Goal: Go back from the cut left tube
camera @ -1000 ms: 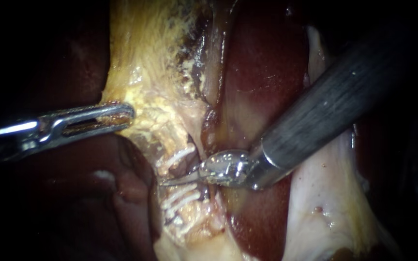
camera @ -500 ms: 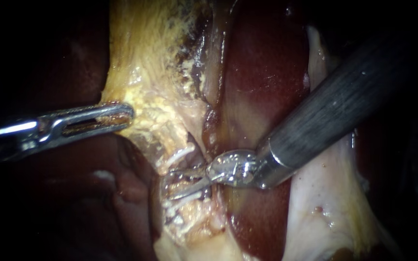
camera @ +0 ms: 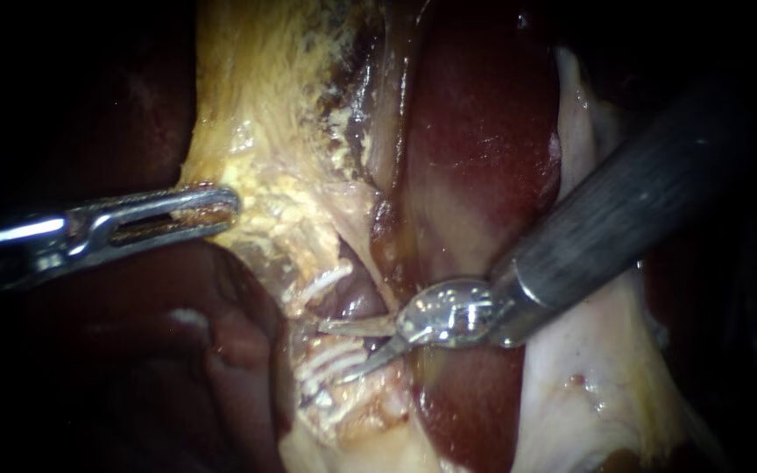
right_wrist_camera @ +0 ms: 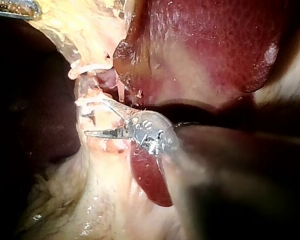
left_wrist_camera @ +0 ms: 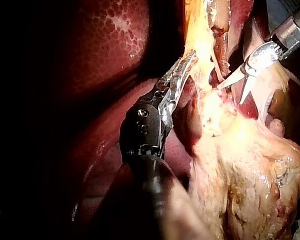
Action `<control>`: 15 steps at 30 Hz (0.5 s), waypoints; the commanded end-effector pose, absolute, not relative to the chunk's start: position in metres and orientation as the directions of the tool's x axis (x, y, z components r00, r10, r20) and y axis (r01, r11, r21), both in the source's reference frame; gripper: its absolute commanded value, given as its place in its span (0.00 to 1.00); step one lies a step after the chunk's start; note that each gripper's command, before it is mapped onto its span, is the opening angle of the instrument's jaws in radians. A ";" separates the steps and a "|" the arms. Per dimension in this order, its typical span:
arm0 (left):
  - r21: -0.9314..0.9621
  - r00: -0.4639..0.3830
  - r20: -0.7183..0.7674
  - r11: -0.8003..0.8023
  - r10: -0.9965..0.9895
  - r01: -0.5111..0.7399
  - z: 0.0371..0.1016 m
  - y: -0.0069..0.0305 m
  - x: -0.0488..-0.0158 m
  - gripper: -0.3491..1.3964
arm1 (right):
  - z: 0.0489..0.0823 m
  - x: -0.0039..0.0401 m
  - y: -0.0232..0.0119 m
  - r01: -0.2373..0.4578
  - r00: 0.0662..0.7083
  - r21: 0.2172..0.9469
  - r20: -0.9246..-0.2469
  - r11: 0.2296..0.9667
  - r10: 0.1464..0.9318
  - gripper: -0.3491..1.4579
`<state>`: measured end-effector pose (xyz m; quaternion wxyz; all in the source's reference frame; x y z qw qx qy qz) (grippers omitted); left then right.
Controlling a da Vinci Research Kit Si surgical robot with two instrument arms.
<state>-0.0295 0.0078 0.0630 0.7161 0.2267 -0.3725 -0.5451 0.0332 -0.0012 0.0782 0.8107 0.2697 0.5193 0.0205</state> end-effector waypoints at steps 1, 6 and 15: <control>0.731 0.128 0.287 0.303 -0.949 0.612 0.0630 0.0078 -0.0295 0.00 | 0.0777 0.0326 -0.0007 0.243 0.453 0.435 -0.841 0.867 0.295 0.95; 0.731 0.128 0.287 0.303 -0.949 0.612 0.0631 0.0078 -0.0296 0.00 | 0.0752 0.0287 0.0025 0.217 0.443 0.341 -0.869 0.915 0.220 0.98; 0.728 0.127 0.292 0.307 -0.948 0.613 0.0642 0.0076 -0.0299 0.00 | 0.0723 0.0254 0.0062 0.161 0.431 0.266 -0.885 0.950 0.175 0.99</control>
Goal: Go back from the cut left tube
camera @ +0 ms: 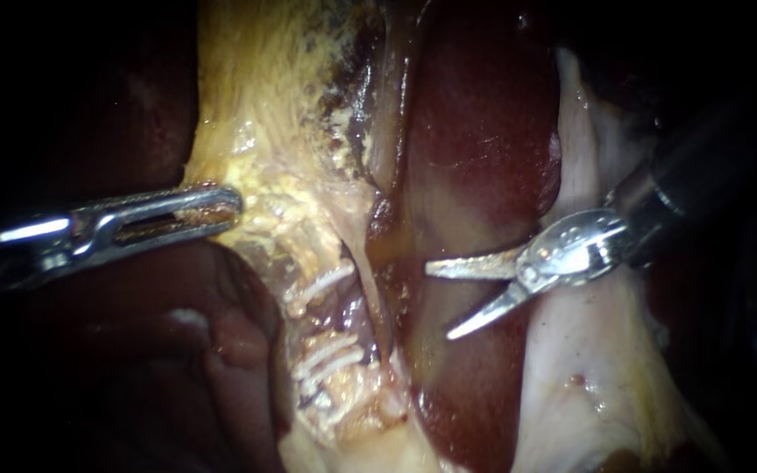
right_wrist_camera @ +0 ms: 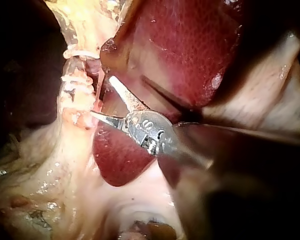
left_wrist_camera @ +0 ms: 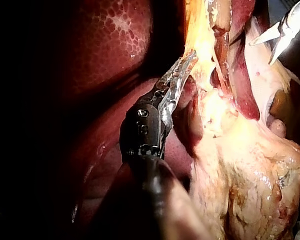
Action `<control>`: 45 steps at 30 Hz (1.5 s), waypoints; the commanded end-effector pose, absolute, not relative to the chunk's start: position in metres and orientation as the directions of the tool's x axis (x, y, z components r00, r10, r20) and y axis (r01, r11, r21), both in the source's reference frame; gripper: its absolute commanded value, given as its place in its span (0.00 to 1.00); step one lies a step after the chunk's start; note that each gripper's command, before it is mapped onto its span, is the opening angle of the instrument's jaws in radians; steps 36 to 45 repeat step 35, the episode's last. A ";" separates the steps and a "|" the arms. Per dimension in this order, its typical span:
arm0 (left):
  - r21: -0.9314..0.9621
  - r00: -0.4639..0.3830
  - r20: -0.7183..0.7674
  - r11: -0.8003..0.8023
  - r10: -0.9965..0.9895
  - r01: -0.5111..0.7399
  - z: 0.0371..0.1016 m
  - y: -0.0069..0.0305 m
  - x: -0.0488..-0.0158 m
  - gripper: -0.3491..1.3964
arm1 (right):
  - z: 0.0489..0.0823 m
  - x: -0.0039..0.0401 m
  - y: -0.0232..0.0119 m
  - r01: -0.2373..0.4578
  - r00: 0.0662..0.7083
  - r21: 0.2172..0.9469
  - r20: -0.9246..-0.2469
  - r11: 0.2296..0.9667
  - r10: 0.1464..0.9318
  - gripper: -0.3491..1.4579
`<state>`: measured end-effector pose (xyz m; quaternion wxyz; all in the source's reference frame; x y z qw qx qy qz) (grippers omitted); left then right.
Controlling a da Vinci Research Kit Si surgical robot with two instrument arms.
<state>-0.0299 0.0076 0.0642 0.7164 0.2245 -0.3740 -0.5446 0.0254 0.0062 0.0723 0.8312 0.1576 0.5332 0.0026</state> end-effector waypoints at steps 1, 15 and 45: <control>0.727 0.127 0.293 0.307 -0.948 0.613 0.0644 0.0075 -0.0300 0.00 | 0.0722 0.0253 0.0063 0.157 0.430 0.263 -0.886 0.952 0.174 0.99; 0.717 0.165 0.285 0.324 -0.944 0.618 0.0703 0.0076 -0.0337 0.00 | 0.0724 0.0259 0.0063 0.117 0.445 0.258 -0.877 0.959 0.181 0.99; 0.725 0.188 0.271 0.329 -0.944 0.605 0.0716 0.0072 -0.0370 0.00 | 0.0723 0.0260 0.0064 0.106 0.447 0.260 -0.875 0.960 0.188 0.99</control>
